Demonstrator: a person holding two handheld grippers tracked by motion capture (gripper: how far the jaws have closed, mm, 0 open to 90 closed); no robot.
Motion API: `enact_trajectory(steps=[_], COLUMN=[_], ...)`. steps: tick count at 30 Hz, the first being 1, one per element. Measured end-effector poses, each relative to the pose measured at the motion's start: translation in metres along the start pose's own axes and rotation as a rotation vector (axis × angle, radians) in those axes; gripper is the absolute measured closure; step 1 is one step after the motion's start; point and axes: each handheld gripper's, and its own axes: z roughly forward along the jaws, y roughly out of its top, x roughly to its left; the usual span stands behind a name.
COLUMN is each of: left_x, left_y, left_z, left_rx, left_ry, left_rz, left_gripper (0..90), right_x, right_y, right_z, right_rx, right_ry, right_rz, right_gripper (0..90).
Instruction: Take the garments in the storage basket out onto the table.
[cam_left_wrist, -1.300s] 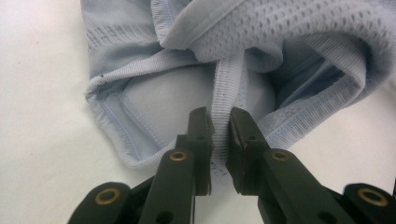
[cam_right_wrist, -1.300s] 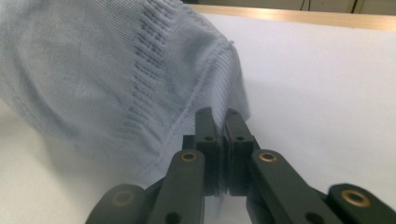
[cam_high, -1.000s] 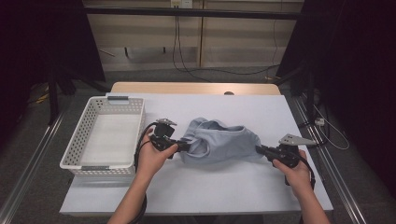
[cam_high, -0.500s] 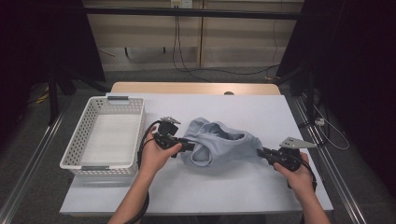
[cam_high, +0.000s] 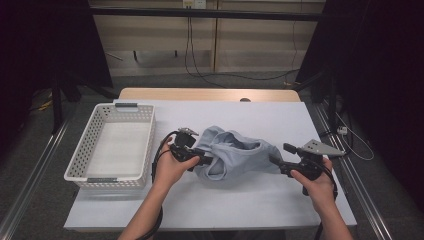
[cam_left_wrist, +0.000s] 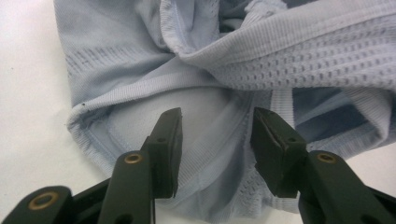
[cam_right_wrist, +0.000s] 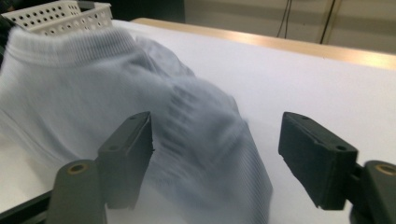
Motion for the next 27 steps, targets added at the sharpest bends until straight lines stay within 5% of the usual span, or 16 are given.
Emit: enact_trajectory(steps=[10, 13, 15, 18, 27], left_x=[0.001, 0.000, 0.000, 0.000, 0.000], left_y=[-0.002, -0.002, -0.002, -0.001, -0.001], left_z=[0.004, 0.004, 0.003, 0.002, -0.001], left_rx=[0.013, 0.014, 0.014, 0.010, -0.002], left_ry=[0.003, 0.007, 0.009, 0.010, 0.007], left_rz=[-0.004, 0.001, 0.003, 0.000, -0.005], left_gripper=[55.2, 55.2, 55.2, 55.3, 53.6], right_x=[0.026, 0.034, 0.038, 0.040, 0.028], right_y=[0.017, 0.014, 0.011, 0.008, -0.010], right_z=[0.016, 0.021, 0.024, 0.025, 0.020], right_rx=[-0.051, -0.032, 0.001, 0.032, 0.095], right_ry=[0.108, 0.131, 0.176, 0.198, 0.172], right_rz=[-0.078, -0.126, -0.154, -0.197, -0.116], right_gripper=[21.2, 33.0, 59.7, 82.3, 83.7])
